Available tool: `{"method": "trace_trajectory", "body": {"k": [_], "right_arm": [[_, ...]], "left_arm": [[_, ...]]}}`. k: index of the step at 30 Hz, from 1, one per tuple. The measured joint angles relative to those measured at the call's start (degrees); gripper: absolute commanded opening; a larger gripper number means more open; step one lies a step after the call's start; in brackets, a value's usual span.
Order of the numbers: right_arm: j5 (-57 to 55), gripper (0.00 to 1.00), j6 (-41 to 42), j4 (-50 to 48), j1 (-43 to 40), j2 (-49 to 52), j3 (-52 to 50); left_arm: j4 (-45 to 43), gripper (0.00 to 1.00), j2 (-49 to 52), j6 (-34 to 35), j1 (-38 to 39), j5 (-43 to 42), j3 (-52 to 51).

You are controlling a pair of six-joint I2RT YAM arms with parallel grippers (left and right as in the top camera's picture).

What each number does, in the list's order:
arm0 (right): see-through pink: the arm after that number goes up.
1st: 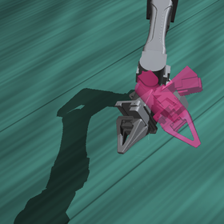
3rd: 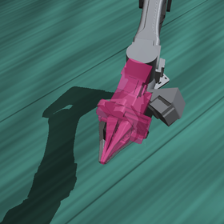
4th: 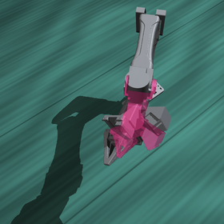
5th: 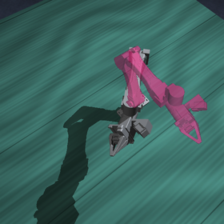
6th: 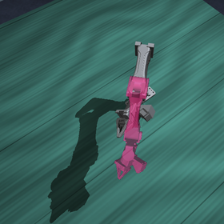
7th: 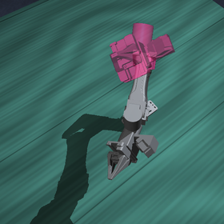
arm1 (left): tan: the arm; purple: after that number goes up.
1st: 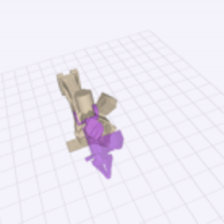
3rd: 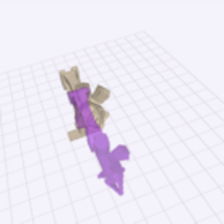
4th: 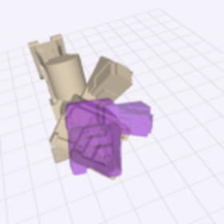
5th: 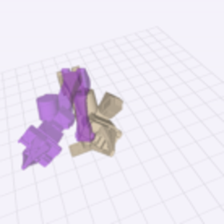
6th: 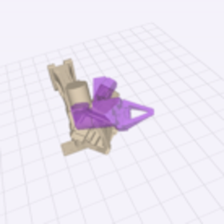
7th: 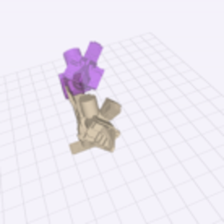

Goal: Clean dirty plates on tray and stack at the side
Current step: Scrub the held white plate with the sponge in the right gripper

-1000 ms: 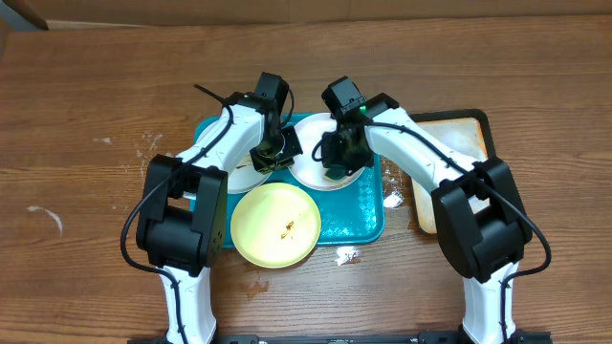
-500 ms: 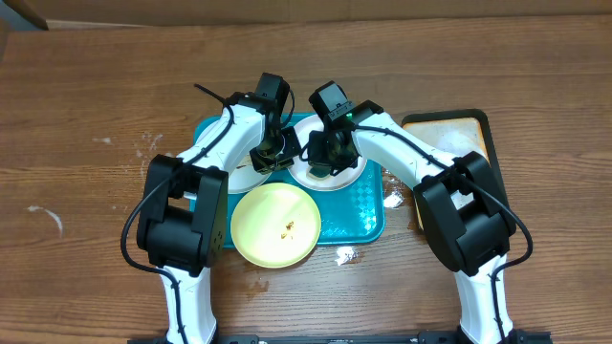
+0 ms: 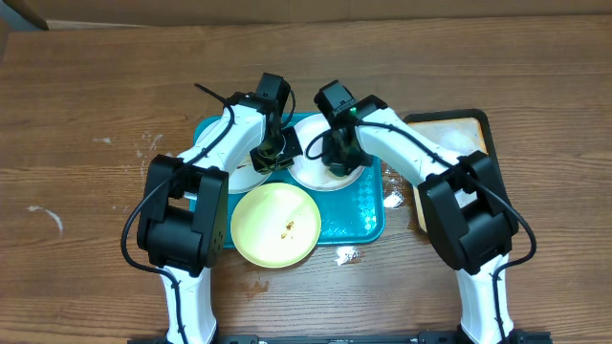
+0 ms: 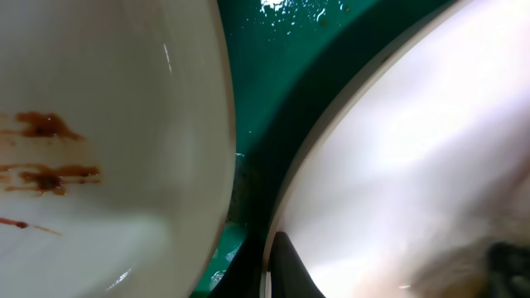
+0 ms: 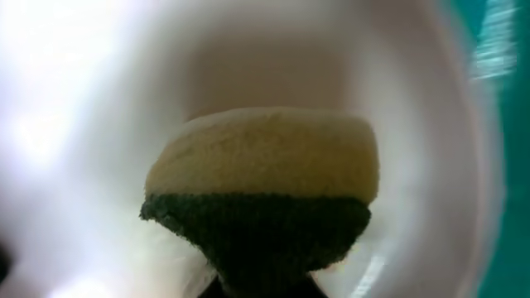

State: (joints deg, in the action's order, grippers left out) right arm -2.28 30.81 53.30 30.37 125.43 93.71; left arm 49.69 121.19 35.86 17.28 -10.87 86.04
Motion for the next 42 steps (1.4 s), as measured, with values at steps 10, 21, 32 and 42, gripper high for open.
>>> {"method": "trace_trajectory", "body": {"k": [10, 21, 32, 42], "right_arm": [[-4.6, 0.04, -0.1, 1.3, -2.3, 0.0, 0.0], [16.1, 0.04, -2.9, -15.2, -0.9, 1.4, -0.5], [12.4, 0.04, 3.2, -8.9, 2.4, 1.2, -0.2], [0.5, 0.04, 7.1, -5.2, -0.1, 0.5, 0.1]], "left_arm": [[0.1, 0.04, 0.0, 0.0, 0.2, 0.2, 0.1], [0.3, 0.04, 0.0, 0.0, 1.3, 2.6, 0.3], [1.6, 0.04, -0.2, -1.0, 1.1, 4.0, 0.3], [1.7, 0.04, -0.2, -1.0, 1.4, 4.4, 0.3]]}}
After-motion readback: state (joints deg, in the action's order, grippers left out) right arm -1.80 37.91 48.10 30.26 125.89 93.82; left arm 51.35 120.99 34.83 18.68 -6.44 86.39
